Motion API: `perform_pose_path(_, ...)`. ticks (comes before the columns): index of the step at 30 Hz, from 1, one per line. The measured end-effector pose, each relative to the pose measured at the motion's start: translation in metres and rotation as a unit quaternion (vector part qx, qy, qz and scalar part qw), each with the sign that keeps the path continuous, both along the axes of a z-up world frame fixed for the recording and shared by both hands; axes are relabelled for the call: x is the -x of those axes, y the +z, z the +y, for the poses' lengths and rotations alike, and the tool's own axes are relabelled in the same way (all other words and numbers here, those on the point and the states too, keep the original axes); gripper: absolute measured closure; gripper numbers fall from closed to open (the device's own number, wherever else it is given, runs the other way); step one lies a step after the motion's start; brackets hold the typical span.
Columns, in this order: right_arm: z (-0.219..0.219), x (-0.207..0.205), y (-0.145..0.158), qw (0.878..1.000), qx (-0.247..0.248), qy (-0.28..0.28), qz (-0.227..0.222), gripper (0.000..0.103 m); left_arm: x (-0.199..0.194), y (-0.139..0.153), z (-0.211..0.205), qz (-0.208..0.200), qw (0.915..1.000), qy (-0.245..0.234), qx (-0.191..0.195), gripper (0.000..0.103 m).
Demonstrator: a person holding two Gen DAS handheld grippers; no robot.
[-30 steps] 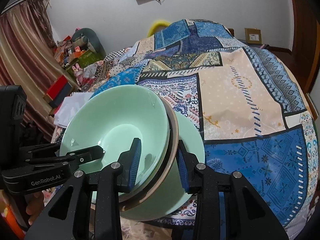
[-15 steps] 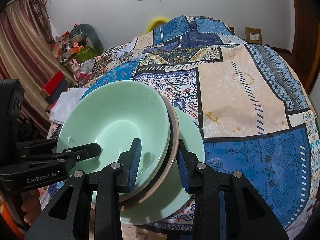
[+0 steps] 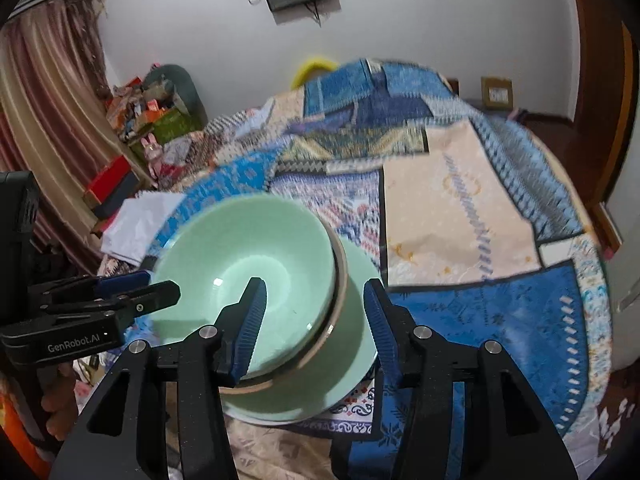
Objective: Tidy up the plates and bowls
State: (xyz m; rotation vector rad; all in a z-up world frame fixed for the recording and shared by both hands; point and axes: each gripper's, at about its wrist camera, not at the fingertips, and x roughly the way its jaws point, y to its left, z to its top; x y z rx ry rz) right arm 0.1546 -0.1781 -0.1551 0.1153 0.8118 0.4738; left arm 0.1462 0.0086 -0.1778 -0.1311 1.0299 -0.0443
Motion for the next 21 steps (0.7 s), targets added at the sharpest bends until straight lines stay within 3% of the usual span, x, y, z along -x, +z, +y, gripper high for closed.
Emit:
perform_pose_path(3, -0.001, 0.012, 0.020, 1.000, -0.006, 0.004, -0.030, 0.054, 0.017, 0.030, 0.000, -0.047, 0.9989, 0.003, -0.006, 0.042)
perform_pose_path(10, -0.001, 0.045, 0.071, 0.993, -0.020, 0.012, -0.113, 0.049, 0.052, 0.093, 0.001, -0.141, 0.9899, 0.005, 0.002, 0.039)
perform_pose_path(16, -0.006, 0.074, 0.108, 0.983, -0.033, 0.016, -0.181, 0.047, 0.088, 0.140, -0.005, -0.234, 0.9722, 0.005, -0.007, 0.032)
perform_pose_path(21, -0.007, 0.091, 0.125, 0.974, -0.040, 0.011, -0.222, 0.032, 0.112, 0.165, -0.007, -0.293, 0.9559, 0.009, -0.016, 0.021)
